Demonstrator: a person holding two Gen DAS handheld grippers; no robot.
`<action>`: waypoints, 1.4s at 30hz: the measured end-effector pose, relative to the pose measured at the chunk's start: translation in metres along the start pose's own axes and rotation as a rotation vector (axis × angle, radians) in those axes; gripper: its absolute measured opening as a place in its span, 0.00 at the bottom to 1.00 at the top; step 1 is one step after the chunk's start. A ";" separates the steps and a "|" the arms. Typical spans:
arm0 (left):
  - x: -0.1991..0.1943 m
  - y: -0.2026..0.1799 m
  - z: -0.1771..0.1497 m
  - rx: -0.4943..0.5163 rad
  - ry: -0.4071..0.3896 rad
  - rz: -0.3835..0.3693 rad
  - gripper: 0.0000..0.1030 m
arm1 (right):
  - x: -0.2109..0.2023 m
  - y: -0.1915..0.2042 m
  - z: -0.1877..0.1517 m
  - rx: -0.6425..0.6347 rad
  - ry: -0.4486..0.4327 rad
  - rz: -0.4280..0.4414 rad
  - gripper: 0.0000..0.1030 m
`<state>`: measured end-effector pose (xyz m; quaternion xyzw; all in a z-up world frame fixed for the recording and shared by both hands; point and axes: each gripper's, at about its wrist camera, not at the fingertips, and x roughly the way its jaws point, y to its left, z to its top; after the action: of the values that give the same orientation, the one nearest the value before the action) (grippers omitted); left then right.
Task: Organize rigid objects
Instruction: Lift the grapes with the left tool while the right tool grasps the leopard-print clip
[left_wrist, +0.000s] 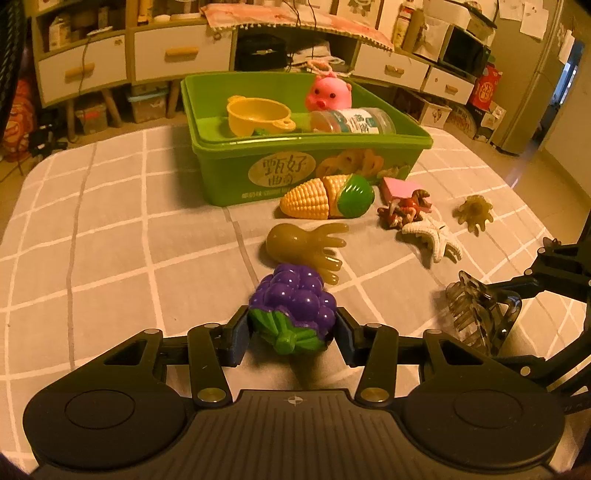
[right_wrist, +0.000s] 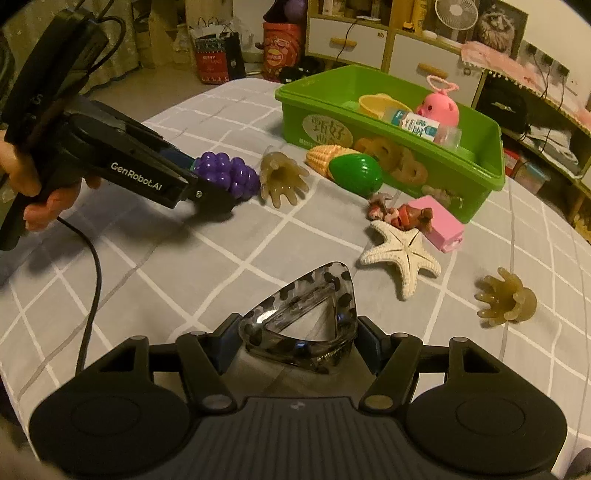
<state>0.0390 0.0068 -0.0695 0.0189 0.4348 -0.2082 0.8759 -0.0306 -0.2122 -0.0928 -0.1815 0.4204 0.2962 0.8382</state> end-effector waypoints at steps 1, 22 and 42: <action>-0.001 0.000 0.001 -0.001 -0.003 -0.002 0.51 | -0.001 -0.001 0.000 0.003 -0.004 0.000 0.38; -0.030 -0.004 0.017 -0.029 -0.128 -0.037 0.51 | -0.029 -0.032 0.014 0.206 -0.148 0.015 0.38; -0.038 -0.018 0.068 -0.069 -0.252 -0.037 0.51 | -0.046 -0.062 0.054 0.302 -0.245 -0.024 0.38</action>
<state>0.0629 -0.0112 0.0049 -0.0457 0.3287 -0.2099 0.9197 0.0202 -0.2447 -0.0207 -0.0210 0.3527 0.2396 0.9043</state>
